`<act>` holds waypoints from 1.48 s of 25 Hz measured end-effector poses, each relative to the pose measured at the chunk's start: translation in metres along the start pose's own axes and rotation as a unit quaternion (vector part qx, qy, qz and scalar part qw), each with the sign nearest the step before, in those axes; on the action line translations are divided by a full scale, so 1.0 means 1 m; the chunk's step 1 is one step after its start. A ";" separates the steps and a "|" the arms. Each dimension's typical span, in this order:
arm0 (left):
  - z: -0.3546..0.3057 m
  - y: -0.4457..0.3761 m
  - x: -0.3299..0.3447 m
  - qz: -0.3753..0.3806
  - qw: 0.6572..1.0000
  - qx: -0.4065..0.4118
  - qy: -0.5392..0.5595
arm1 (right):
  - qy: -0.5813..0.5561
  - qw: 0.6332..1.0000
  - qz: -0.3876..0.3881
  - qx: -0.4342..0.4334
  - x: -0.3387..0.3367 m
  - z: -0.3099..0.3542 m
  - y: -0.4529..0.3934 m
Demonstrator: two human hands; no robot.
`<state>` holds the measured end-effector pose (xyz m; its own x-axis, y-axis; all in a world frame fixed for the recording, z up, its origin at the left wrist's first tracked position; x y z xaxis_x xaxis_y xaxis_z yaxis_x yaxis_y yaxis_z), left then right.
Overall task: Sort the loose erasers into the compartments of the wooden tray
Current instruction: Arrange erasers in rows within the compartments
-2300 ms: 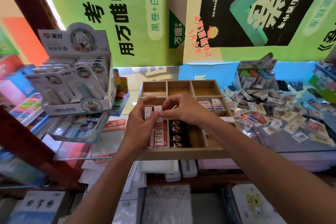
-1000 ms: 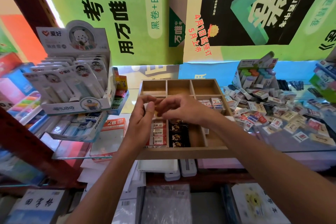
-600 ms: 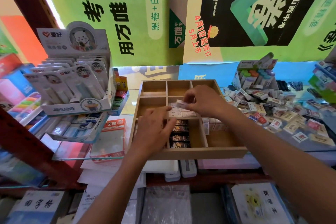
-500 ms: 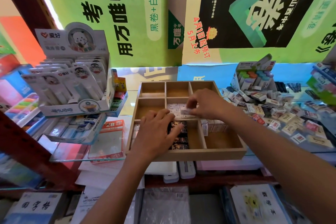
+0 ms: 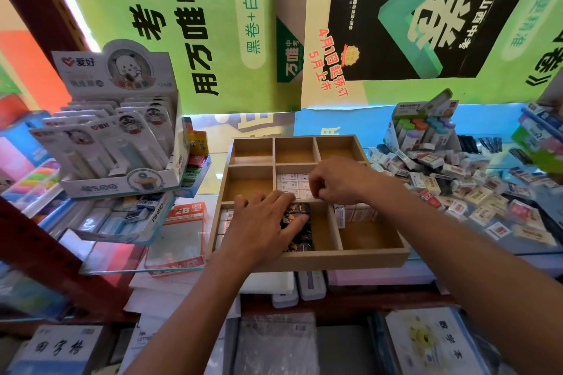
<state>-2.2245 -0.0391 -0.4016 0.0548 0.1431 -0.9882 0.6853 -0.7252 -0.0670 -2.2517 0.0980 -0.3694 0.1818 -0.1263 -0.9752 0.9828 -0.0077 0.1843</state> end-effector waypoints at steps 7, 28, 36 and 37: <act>0.002 -0.001 0.001 -0.008 1.000 -0.001 -0.005 | -0.028 1.000 0.011 0.000 0.003 0.002 0.007; 0.001 -0.006 -0.001 -0.022 1.000 0.003 0.006 | -0.167 0.985 0.030 -0.026 0.009 -0.016 0.008; 0.005 -0.009 0.005 0.027 1.000 0.013 0.007 | -0.266 0.958 -0.107 0.031 -0.005 -0.018 0.012; 0.005 -0.009 0.004 0.030 0.999 0.014 0.010 | -0.271 0.954 -0.123 0.035 -0.006 -0.016 0.013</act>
<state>-2.2343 -0.0358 -0.4061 0.1093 0.1125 -0.9876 0.6598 -0.7513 -0.0126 -2.2397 0.1145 -0.3628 -0.1153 -0.6071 -0.7862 0.9859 -0.1665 -0.0161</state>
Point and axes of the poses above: each hand's wrist, its own y-axis away from the middle knuckle, its own x-axis out of the palm, z = x × y, the point moved 8 cm from there along -y, towards the middle knuckle, and after that the axes turned 11 degrees about x, right-handed, at the moved point
